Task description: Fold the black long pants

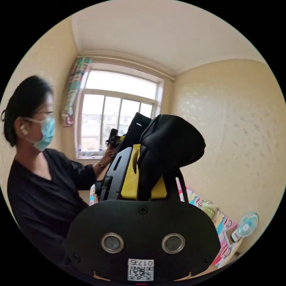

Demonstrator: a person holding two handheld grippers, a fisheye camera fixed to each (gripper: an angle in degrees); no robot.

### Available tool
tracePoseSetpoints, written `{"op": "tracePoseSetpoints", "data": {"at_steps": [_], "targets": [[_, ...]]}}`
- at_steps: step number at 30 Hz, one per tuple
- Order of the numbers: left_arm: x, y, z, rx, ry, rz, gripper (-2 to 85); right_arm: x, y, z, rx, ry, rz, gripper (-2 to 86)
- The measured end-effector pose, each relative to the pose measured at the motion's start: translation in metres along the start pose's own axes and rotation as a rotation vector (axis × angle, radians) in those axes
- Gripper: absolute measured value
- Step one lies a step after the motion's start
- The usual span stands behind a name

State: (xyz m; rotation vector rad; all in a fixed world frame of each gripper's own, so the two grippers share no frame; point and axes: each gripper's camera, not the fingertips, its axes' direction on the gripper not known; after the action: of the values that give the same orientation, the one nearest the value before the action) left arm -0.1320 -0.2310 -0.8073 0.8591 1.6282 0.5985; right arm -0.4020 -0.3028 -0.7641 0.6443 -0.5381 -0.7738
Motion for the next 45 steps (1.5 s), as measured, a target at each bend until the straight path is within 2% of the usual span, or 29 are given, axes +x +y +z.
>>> {"op": "tracePoseSetpoints", "data": {"at_steps": [2,3,4,7,9,11,13,15,17,19,21,25,33,37,45], "targets": [[-0.087,-0.047,0.043,-0.054,-0.132,-0.118,6.3,0.119,-0.031,0.077,-0.108,0.191,0.293,2.7],[-0.143,-0.057,0.064,-0.128,-0.274,-0.212,8.5,0.147,-0.030,0.094,-0.132,0.206,0.356,3.4],[-0.190,-0.051,0.071,-0.217,-0.429,-0.312,11.4,0.189,-0.020,0.123,-0.186,0.247,0.446,4.9],[-0.257,0.009,0.056,-0.356,-0.612,-0.359,12.5,0.244,0.040,0.172,-0.363,0.458,0.524,7.9],[-0.289,0.073,0.040,-0.404,-0.600,-0.387,12.6,0.257,0.098,0.191,-0.416,0.459,0.481,8.4],[-0.328,0.160,0.025,-0.502,-0.562,-0.505,12.5,0.275,0.204,0.219,-0.544,0.353,0.503,7.8],[-0.371,0.297,-0.003,-0.641,-0.517,-0.734,12.5,0.287,0.303,0.243,-0.703,0.274,0.600,7.0],[-0.384,0.397,-0.030,-0.718,-0.510,-0.908,12.4,0.291,0.405,0.262,-0.878,0.225,0.724,6.6],[-0.382,0.484,-0.058,-0.768,-0.501,-1.070,12.3,0.277,0.519,0.266,-1.025,0.135,0.892,5.9],[-0.365,0.563,-0.087,-0.797,-0.483,-1.207,12.2,0.262,0.574,0.259,-1.072,0.061,0.996,5.0],[-0.351,0.596,-0.099,-0.836,-0.492,-1.259,12.0,0.250,0.605,0.250,-1.092,0.024,1.055,4.1],[-0.337,0.613,-0.097,-0.980,-0.525,-1.185,11.8,0.246,0.625,0.247,-1.179,-0.025,1.070,2.9],[-0.367,0.596,-0.075,-1.088,-0.588,-1.080,11.8,0.275,0.614,0.280,-1.175,-0.075,1.120,3.3],[-0.392,0.601,-0.075,-1.163,-0.594,-1.086,12.2,0.267,0.627,0.320,-1.288,-0.104,1.107,5.4],[-0.435,0.629,-0.089,-1.316,-0.615,-1.033,9.5,0.274,0.682,0.380,-1.441,0.080,1.117,9.5]]}}
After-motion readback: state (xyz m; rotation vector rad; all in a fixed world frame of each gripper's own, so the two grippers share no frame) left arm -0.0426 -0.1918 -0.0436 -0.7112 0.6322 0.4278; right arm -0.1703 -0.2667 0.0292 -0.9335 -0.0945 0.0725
